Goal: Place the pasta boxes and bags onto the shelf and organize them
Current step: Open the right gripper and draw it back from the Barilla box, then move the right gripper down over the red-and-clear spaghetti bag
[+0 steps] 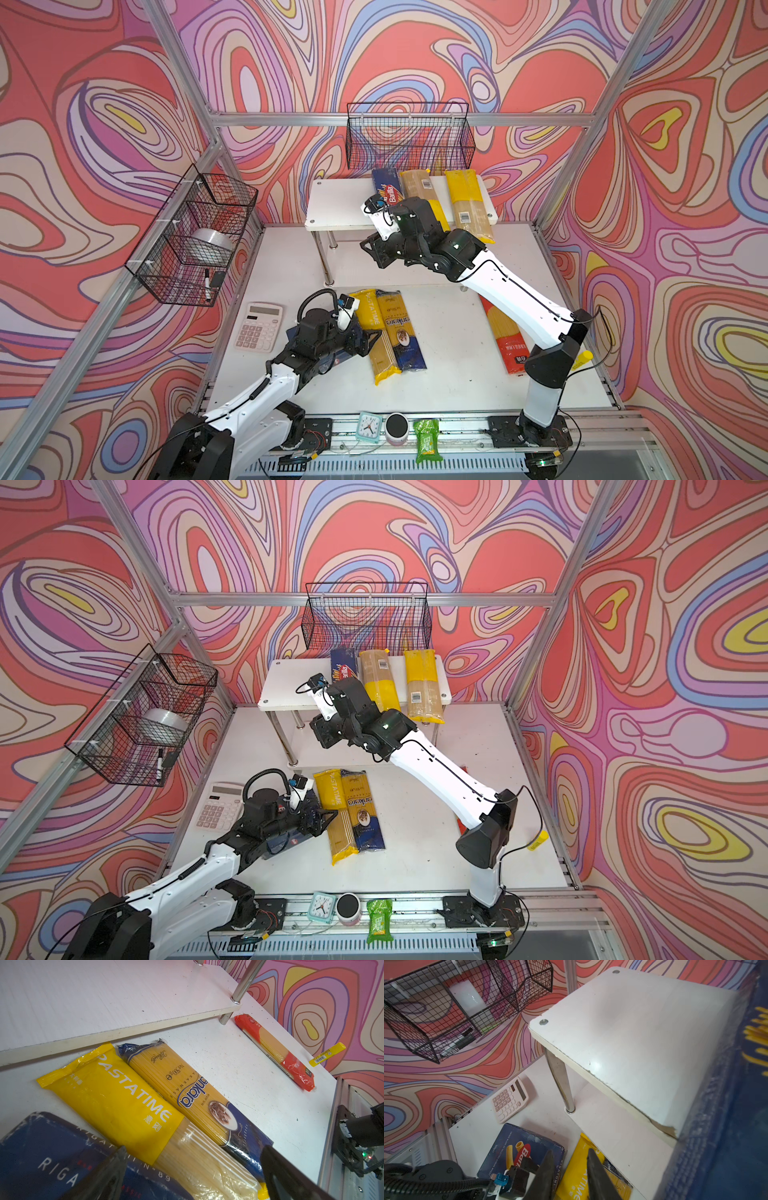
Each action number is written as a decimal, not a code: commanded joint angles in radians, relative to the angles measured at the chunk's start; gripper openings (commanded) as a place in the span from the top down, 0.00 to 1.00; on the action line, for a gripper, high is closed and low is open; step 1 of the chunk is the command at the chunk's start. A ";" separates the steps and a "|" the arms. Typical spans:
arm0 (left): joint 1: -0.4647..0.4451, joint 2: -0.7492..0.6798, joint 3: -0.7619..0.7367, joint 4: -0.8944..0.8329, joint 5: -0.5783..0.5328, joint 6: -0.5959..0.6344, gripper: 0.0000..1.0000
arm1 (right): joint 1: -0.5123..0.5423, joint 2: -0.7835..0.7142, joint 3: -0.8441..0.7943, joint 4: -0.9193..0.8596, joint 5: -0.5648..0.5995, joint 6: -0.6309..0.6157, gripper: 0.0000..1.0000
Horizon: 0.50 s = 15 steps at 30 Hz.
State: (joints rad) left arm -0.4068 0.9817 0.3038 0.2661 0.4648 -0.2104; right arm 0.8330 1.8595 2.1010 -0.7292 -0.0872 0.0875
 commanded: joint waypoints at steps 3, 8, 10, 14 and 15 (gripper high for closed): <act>-0.005 -0.024 -0.008 -0.004 -0.015 0.008 0.00 | -0.008 -0.077 -0.092 -0.014 -0.089 -0.014 0.71; -0.005 -0.031 -0.007 -0.012 -0.024 0.011 0.00 | -0.002 -0.239 -0.326 0.022 -0.085 0.012 0.70; -0.005 -0.037 -0.006 -0.018 -0.030 0.014 0.00 | 0.006 -0.311 -0.442 0.043 -0.083 0.034 0.70; -0.005 -0.055 -0.006 -0.031 -0.049 0.022 0.00 | 0.021 -0.465 -0.678 0.074 -0.033 0.100 0.69; -0.004 -0.059 -0.008 -0.033 -0.052 0.022 0.00 | 0.021 -0.502 -0.736 0.077 -0.002 0.121 0.68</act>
State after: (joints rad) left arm -0.4068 0.9428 0.3038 0.2539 0.4339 -0.2054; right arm 0.8471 1.4315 1.4658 -0.6781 -0.1432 0.1444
